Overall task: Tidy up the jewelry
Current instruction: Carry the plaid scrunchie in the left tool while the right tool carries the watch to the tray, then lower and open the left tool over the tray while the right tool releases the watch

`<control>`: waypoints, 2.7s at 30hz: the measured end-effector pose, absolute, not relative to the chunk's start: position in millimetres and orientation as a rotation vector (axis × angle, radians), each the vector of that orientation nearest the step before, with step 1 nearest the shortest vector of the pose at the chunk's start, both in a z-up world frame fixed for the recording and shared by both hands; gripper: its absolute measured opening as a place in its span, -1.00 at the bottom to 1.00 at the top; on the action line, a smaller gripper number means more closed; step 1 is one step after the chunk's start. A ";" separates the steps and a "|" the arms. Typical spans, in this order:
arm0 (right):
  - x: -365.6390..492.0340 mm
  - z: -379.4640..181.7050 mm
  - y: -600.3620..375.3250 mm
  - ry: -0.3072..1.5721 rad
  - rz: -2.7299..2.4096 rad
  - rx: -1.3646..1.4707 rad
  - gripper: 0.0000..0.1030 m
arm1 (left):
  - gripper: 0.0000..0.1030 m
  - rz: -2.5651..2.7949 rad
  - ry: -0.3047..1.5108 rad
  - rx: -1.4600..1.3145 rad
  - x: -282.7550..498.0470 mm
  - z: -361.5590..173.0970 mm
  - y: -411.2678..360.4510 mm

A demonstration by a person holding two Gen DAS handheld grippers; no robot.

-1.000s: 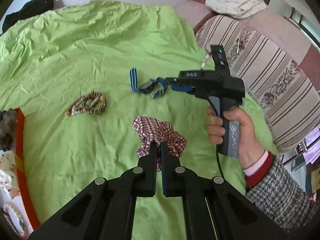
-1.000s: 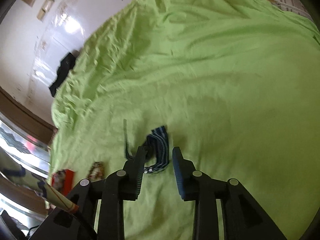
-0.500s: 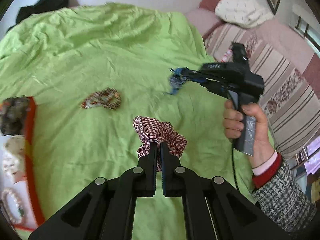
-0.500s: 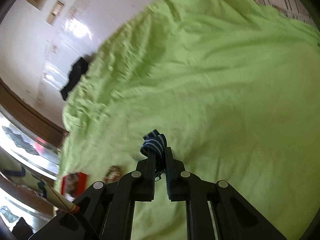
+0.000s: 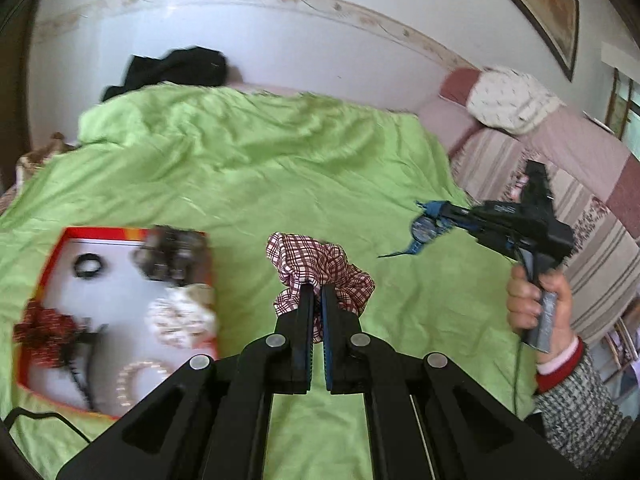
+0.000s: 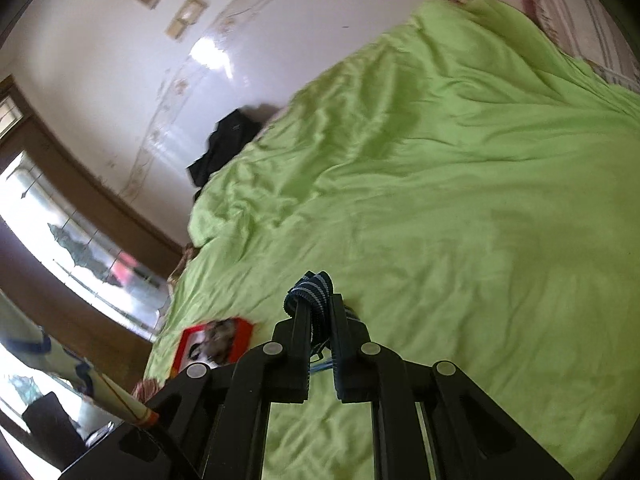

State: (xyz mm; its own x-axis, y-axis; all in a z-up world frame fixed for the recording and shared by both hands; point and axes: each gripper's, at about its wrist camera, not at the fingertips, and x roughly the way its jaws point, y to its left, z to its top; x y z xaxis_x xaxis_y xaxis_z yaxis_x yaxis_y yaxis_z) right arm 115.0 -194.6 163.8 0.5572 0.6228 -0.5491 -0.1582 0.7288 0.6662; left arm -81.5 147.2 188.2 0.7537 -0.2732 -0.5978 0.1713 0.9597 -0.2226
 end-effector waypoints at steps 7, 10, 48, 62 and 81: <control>76.1 186.8 -140.6 0.839 0.612 0.532 -0.82 | -0.93 -0.087 0.641 -0.159 -98.2 190.9 193.1; 59.0 192.4 -113.9 0.834 0.650 0.481 -0.82 | -0.93 -0.056 0.623 -0.172 -104.0 193.4 208.7; 78.7 138.5 177.5 1.105 0.860 0.279 -0.81 | -0.93 0.196 0.795 -0.418 2.5 101.0 421.6; 94.8 95.7 184.9 1.164 0.738 0.174 -0.81 | -0.93 0.314 0.875 -0.347 13.3 78.4 428.4; 71.2 85.5 205.9 1.128 0.724 -0.004 -0.81 | -0.88 0.413 0.876 -0.248 4.9 77.2 418.1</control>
State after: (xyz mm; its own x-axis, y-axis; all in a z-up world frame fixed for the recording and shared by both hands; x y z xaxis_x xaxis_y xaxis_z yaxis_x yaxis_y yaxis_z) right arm 71.2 205.9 85.5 0.2284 0.5240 -0.8205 -0.5275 0.7750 0.3481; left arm 4.9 418.1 77.2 0.5686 0.2473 -0.7845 -0.4471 0.8935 -0.0424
